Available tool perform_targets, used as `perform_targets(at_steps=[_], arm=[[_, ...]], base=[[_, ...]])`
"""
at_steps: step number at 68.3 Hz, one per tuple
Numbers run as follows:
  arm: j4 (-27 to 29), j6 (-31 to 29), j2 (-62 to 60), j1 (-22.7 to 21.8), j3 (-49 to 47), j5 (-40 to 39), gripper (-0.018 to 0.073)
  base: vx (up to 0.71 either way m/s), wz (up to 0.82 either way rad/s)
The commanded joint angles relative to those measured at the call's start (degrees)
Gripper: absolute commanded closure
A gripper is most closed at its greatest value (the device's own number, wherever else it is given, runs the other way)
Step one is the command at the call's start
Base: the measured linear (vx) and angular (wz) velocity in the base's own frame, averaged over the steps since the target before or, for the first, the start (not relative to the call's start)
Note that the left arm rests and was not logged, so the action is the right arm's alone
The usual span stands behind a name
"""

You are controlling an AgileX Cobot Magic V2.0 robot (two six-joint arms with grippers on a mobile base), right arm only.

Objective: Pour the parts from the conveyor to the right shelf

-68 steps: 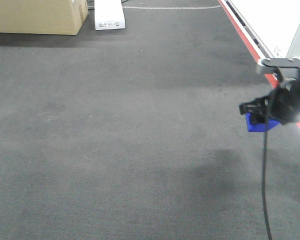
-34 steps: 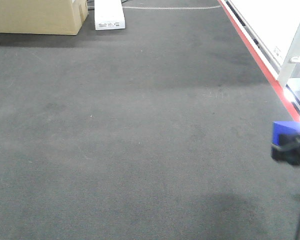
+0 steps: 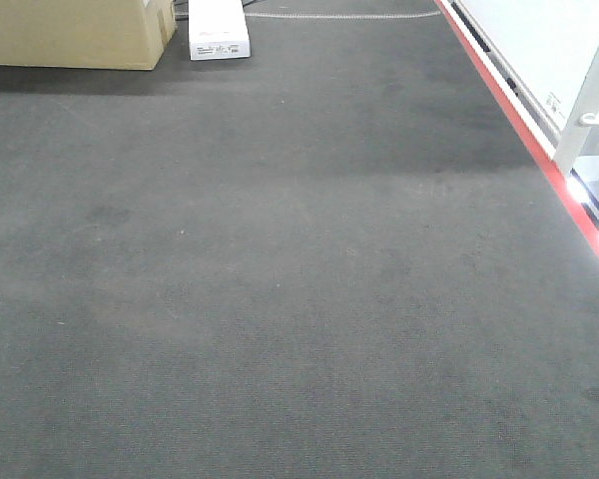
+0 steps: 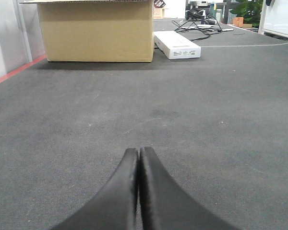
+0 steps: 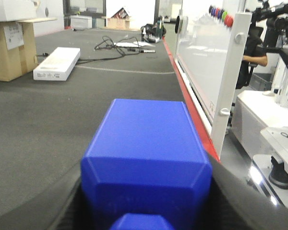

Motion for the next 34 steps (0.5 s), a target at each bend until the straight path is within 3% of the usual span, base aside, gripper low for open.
perform_targets(at_steps=[1,34], arm=[[-0.6,-0.7,-1.1,0.0,-1.6,-2.1,0.0565],[-0.6,-0.7,-1.1,0.0,-1.6,-1.5,0.0565]], base=[[0.0,0.0],[0.0,0.0]])
